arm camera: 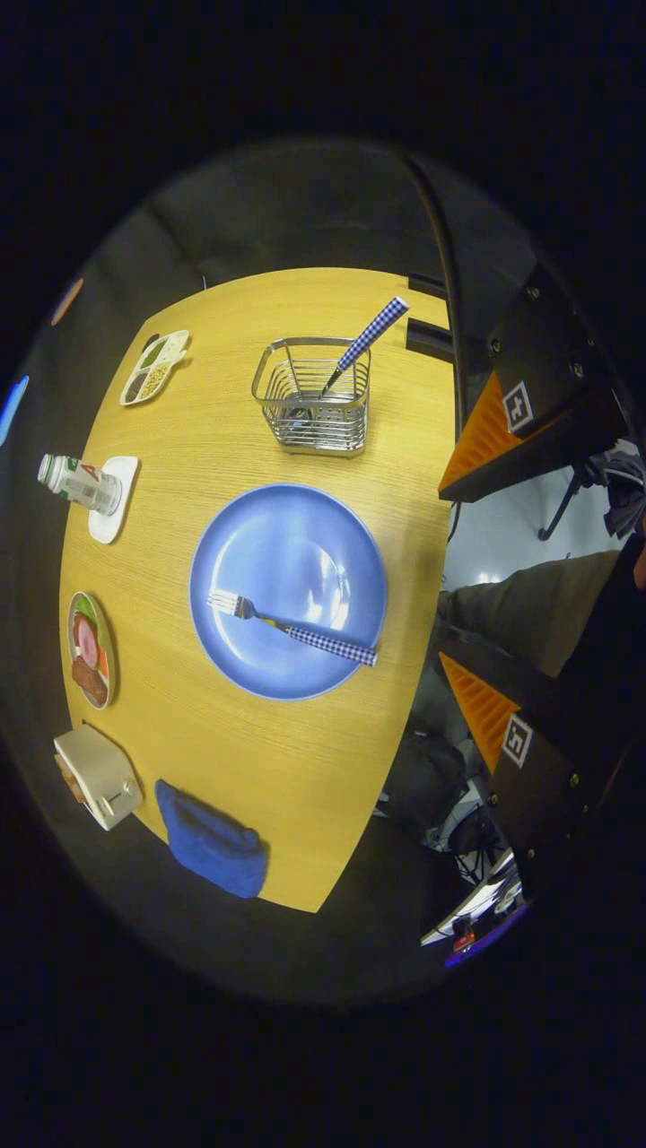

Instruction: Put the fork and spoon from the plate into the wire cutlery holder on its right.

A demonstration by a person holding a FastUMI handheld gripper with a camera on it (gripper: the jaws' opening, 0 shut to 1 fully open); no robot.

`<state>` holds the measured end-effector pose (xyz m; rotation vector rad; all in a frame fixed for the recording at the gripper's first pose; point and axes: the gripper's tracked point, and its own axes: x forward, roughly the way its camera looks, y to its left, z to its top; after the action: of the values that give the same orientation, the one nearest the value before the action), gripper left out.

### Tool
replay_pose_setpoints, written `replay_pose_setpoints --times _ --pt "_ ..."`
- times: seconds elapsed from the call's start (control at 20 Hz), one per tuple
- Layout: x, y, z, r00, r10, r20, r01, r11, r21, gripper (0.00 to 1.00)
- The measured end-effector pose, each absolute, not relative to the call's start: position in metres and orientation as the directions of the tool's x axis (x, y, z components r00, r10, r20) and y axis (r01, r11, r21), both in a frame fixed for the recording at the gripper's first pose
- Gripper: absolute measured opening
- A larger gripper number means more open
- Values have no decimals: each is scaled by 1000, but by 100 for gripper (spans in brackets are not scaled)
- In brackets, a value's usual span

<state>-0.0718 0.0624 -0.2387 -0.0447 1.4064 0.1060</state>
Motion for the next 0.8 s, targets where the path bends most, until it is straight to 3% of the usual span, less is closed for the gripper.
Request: replay_pose_setpoints --times 0.3,0.8 --pt "-31 97 -254 333 124 -935 -11 992 128 98" --pt "-5 126 -311 256 119 -959 39 990 133 98"
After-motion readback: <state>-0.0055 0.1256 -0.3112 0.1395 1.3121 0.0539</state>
